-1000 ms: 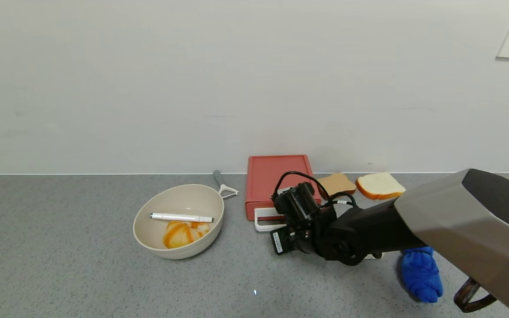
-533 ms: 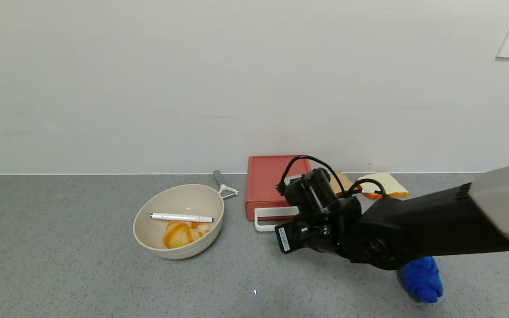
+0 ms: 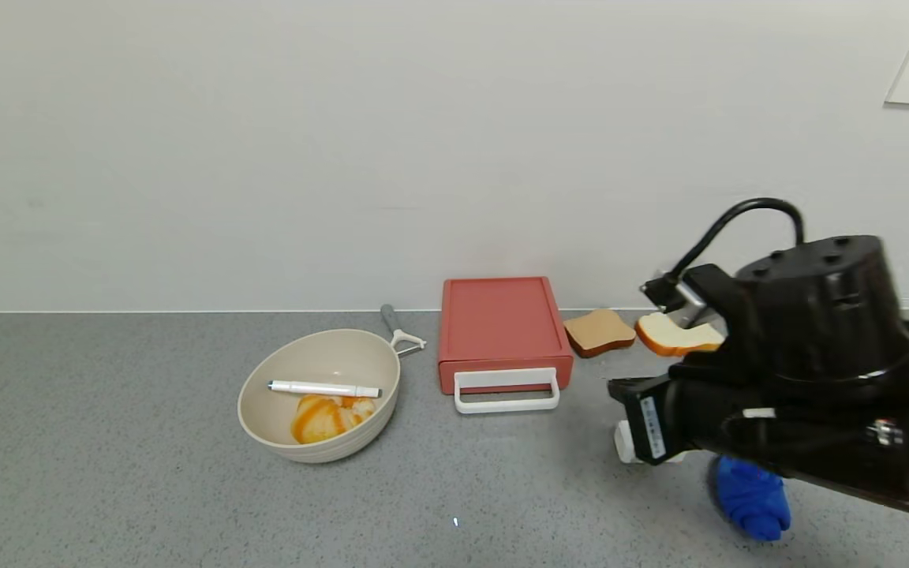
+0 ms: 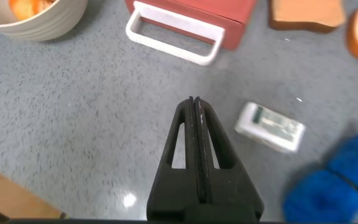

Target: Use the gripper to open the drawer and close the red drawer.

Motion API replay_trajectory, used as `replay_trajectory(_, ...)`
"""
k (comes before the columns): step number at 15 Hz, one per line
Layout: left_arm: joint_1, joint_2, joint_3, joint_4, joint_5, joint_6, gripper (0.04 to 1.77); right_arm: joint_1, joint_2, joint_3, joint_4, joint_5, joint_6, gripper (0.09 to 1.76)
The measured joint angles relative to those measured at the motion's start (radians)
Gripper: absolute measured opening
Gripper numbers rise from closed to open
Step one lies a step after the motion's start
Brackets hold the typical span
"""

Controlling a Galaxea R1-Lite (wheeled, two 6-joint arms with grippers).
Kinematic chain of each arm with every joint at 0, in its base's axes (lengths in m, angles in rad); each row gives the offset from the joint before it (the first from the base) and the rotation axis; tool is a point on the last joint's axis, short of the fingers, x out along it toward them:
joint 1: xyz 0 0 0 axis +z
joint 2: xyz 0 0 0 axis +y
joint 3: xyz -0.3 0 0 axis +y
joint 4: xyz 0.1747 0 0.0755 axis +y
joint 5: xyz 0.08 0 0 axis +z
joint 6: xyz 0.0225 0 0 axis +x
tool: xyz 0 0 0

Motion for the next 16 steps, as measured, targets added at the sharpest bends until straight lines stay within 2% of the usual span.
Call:
replay_trajectory(3,0.0,0.0,0.0,0.0,0.0,0.0,1.72,-0.04,-0.139,0.091,0.004,-0.01,-0.003,0.12)
replay_trajectory(7,0.0,0.0,0.0,0.0,0.0,0.0,1.72,-0.083,-0.232,0.158,0.016,-0.05,-0.023,0.12)
replay_trajectory(8,0.0,0.0,0.0,0.0,0.0,0.0,1.72,-0.088,-0.248,0.184,0.014,-0.049,-0.033,0.19)
replay_trajectory(10,0.0,0.0,0.0,0.0,0.0,0.0,1.72,-0.092,-0.276,0.219,0.011,-0.02,-0.037,0.52)
replay_trajectory(13,0.0,0.0,0.0,0.0,0.0,0.0,1.72,-0.104,-0.334,0.266,0.008,0.118,-0.043,0.9)
replay_trajectory(16,0.0,0.0,0.0,0.0,0.0,0.0,1.72,-0.149,-0.403,0.303,0.009,0.27,-0.083,1.16)
